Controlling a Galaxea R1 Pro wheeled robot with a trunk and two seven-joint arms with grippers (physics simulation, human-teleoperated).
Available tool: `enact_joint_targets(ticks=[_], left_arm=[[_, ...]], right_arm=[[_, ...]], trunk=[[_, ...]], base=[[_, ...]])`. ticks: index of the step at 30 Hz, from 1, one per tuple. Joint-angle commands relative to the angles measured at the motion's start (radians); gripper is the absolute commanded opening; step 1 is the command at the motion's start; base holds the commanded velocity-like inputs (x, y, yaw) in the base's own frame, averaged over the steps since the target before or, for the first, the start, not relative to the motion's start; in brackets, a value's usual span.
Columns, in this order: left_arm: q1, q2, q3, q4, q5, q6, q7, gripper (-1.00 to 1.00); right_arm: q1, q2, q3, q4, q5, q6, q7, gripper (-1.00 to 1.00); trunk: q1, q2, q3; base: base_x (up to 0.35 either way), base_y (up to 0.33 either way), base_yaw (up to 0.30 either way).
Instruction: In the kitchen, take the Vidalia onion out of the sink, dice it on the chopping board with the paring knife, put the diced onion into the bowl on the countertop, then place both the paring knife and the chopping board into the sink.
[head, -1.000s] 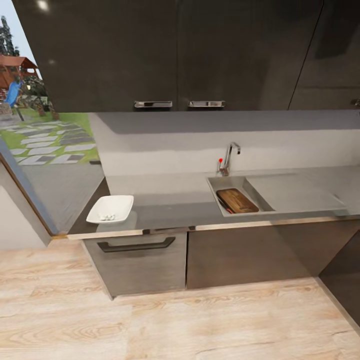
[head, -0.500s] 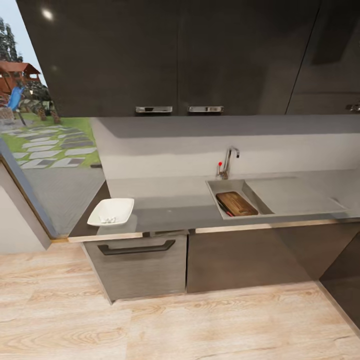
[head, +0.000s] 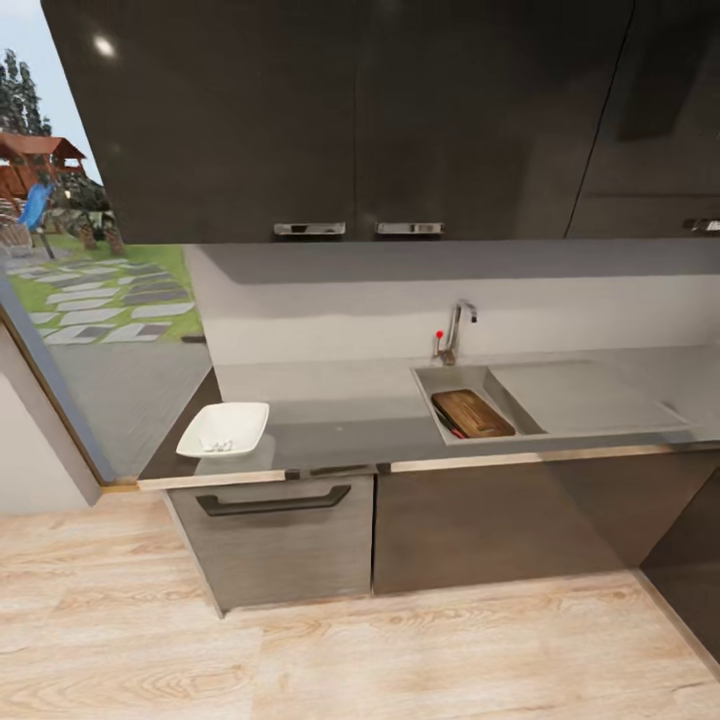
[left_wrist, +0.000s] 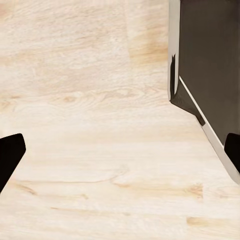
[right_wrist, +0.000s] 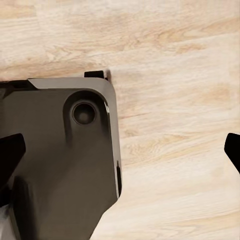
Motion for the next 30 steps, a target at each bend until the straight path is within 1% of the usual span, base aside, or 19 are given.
enact_joint_targets(ticks=[1, 19, 30], left_arm=[[0.000, 0.000, -0.009, -0.002, 0.005, -0.001, 0.005, 1.00], [0.000, 0.000, -0.009, -0.002, 0.005, -0.001, 0.005, 1.00], [0.000, 0.000, -0.009, -0.002, 0.005, -0.001, 0.005, 1.00]], right_arm=[[0.000, 0.000, -0.008, -0.001, 0.006, -0.003, 0.005, 1.00], [0.000, 0.003, -0.008, -0.001, 0.007, -0.009, 0.005, 1.00], [-0.001, 0.012, -0.005, 0.000, 0.008, -0.009, 0.006, 1.00]], trunk=[[0.001, -0.002, 0.000], [0.001, -0.002, 0.028], [0.001, -0.002, 0.030]], base=[[0.000, 0.000, 0.000], [0.000, 0.000, 0.000], [0.000, 0.000, 0.000]])
